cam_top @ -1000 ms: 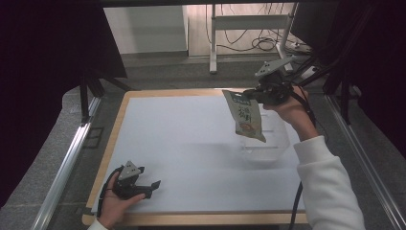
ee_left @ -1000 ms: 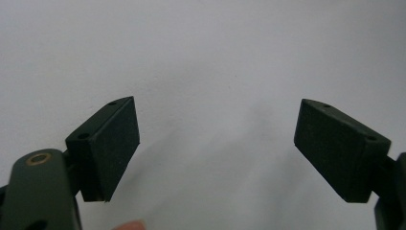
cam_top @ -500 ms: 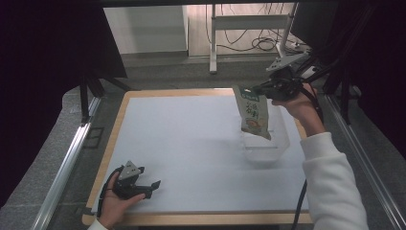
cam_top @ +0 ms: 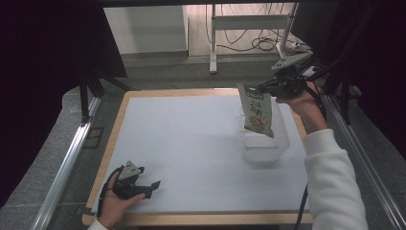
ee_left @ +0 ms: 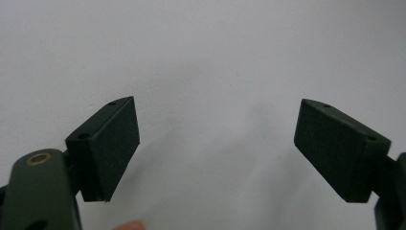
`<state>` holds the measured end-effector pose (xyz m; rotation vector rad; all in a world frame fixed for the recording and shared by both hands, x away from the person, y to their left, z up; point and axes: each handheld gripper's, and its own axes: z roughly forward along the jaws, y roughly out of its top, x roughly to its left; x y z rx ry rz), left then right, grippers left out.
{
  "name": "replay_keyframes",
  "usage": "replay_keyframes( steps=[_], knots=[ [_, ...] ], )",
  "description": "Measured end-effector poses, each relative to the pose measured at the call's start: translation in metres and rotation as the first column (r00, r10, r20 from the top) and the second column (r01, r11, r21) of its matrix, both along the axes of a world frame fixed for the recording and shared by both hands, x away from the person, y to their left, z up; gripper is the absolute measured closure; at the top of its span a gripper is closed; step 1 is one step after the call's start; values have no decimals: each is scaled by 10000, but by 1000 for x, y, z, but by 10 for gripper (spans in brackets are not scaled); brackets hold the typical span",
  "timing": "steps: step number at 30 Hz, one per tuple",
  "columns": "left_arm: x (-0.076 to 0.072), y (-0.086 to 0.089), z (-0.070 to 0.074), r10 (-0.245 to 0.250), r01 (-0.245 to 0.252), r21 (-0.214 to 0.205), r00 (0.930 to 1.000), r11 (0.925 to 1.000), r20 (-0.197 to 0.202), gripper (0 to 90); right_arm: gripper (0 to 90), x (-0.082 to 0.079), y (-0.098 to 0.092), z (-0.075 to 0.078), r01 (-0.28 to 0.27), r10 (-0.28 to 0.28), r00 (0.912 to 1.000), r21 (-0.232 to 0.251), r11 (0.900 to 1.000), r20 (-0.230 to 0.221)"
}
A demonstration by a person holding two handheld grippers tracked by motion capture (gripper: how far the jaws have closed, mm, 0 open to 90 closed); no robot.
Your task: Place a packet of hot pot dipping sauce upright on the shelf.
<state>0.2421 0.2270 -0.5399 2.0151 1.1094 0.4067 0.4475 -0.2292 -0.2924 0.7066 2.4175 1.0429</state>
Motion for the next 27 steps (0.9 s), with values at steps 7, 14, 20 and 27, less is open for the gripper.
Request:
replay_keyframes(
  steps=[7,14,20,27],
  knots=[
    [0,1,0,8,-8,10,10000,10000,12,157,896,8,1,-8,40,-40,10000,-110,9999,-55],
    [0,1,0,22,-22,4,10000,10000,5,157,896,15,0,-15,179,-180,9998,-162,9997,-71],
    [0,1,0,17,-17,-1,10000,10000,-1,157,896,23,-2,-27,317,-319,9994,-221,9993,-96],
    [0,1,0,33,-33,4,10000,10000,14,157,894,30,-3,-39,423,-425,9990,-192,9989,-123]
  ],
)
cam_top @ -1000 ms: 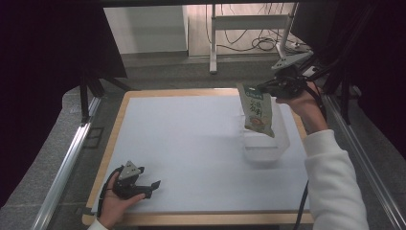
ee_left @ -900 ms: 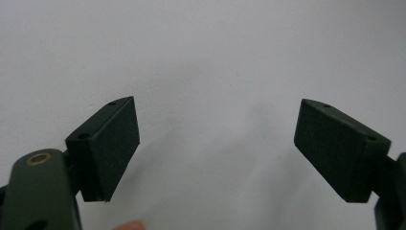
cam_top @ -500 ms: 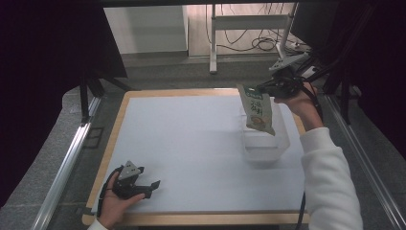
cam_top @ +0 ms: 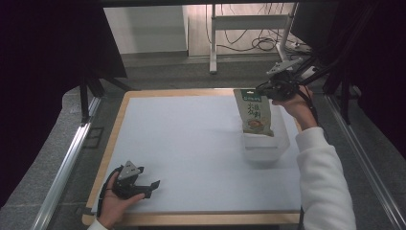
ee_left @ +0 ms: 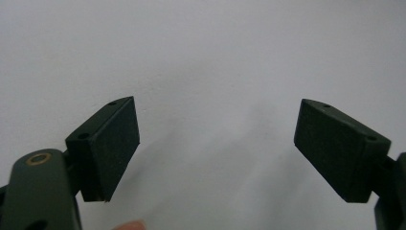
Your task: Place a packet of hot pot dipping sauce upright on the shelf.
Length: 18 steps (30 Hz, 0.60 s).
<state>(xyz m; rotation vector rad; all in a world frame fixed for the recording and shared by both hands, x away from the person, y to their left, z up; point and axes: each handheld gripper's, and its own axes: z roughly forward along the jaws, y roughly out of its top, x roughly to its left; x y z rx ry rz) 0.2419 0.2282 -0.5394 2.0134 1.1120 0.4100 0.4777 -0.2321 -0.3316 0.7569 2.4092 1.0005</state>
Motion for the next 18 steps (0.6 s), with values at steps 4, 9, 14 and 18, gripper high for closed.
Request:
replay_keyframes(
  steps=[4,9,14,18],
  knots=[
    [0,0,0,-13,13,-1,10000,10000,-11,157,892,2,-4,-5,150,-150,9999,37,9999,-39],
    [0,-1,0,-50,50,11,10000,10000,-12,157,887,2,-14,-11,648,-649,9979,-136,9978,-52],
    [0,-1,0,-91,91,55,9999,9999,-54,157,866,2,-24,-16,1255,-1259,9920,-476,9910,-53],
    [1,-1,-1,-106,107,58,9999,9999,-82,157,812,2,-30,-23,1622,-1628,9867,-824,9833,-3]
  ],
)
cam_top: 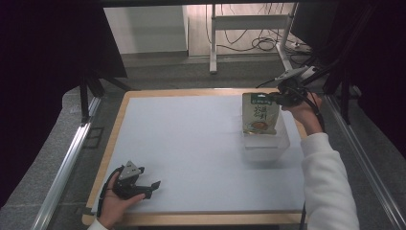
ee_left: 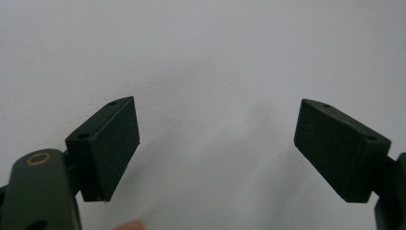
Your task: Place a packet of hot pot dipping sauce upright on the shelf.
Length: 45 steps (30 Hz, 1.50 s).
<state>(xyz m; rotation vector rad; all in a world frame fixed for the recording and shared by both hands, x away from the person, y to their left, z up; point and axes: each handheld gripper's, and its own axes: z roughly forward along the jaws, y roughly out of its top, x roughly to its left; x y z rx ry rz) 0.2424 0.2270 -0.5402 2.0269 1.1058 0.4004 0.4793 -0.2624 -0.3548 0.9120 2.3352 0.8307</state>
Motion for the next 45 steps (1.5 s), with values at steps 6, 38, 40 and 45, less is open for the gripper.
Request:
replay_keyframes(
  steps=[6,38,40,45],
  knots=[
    [0,-1,0,-14,14,24,10000,10000,-15,157,513,-4,-6,-2,780,-799,9964,605,9951,288],
    [0,-1,-1,25,-25,-16,10000,10000,-5,157,306,-130,73,-55,-2227,2298,9731,3138,9230,147],
    [0,-1,-1,19,-19,-10,10000,10000,-9,157,306,-135,76,-61,-2253,2358,9718,3185,9208,57],
    [0,-2,-1,27,-27,-15,10000,10000,-3,157,304,-146,87,-74,-2478,2660,9638,3087,9183,-175]
  ],
)
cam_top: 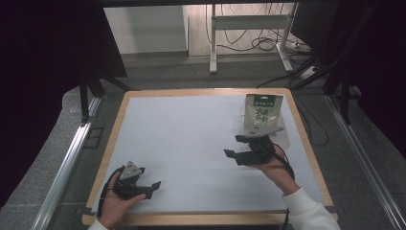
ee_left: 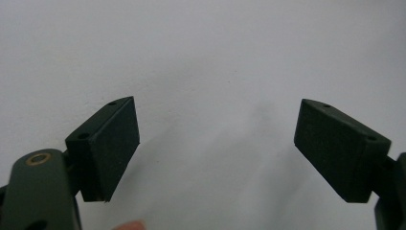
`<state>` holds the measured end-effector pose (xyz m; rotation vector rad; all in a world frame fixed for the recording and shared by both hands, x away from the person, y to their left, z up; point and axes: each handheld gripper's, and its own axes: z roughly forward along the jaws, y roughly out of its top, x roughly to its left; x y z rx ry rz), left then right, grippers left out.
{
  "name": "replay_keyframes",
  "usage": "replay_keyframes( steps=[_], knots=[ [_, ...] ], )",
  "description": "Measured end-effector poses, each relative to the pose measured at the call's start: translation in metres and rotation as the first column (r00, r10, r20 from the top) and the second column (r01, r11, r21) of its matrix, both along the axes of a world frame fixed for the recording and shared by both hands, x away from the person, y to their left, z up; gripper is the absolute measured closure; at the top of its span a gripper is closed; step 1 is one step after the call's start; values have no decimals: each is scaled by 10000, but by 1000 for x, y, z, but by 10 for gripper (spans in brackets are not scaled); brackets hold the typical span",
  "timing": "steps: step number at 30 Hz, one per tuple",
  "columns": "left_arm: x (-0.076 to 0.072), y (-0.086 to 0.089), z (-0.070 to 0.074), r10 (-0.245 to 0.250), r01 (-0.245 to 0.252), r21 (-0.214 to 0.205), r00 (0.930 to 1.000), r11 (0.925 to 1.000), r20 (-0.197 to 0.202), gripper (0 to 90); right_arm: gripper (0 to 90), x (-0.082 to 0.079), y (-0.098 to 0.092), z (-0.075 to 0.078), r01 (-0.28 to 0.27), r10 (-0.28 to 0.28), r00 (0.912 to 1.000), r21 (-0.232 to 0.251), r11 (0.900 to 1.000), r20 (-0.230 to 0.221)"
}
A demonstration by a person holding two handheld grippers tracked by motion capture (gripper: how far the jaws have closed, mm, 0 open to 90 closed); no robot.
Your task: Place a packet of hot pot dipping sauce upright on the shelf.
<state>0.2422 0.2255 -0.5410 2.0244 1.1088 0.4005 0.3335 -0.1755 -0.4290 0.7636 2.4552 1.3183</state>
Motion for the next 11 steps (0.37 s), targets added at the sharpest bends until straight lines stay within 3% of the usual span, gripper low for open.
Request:
replay_keyframes(
  steps=[5,11],
  knots=[
    [0,0,0,8,-8,-11,10000,10000,-6,157,299,-6,11,-8,-317,315,9995,-288,9991,-71],
    [1,0,1,-49,49,-55,10000,10000,37,154,286,-10,13,-9,-254,254,9997,-228,9994,-5]
  ],
)
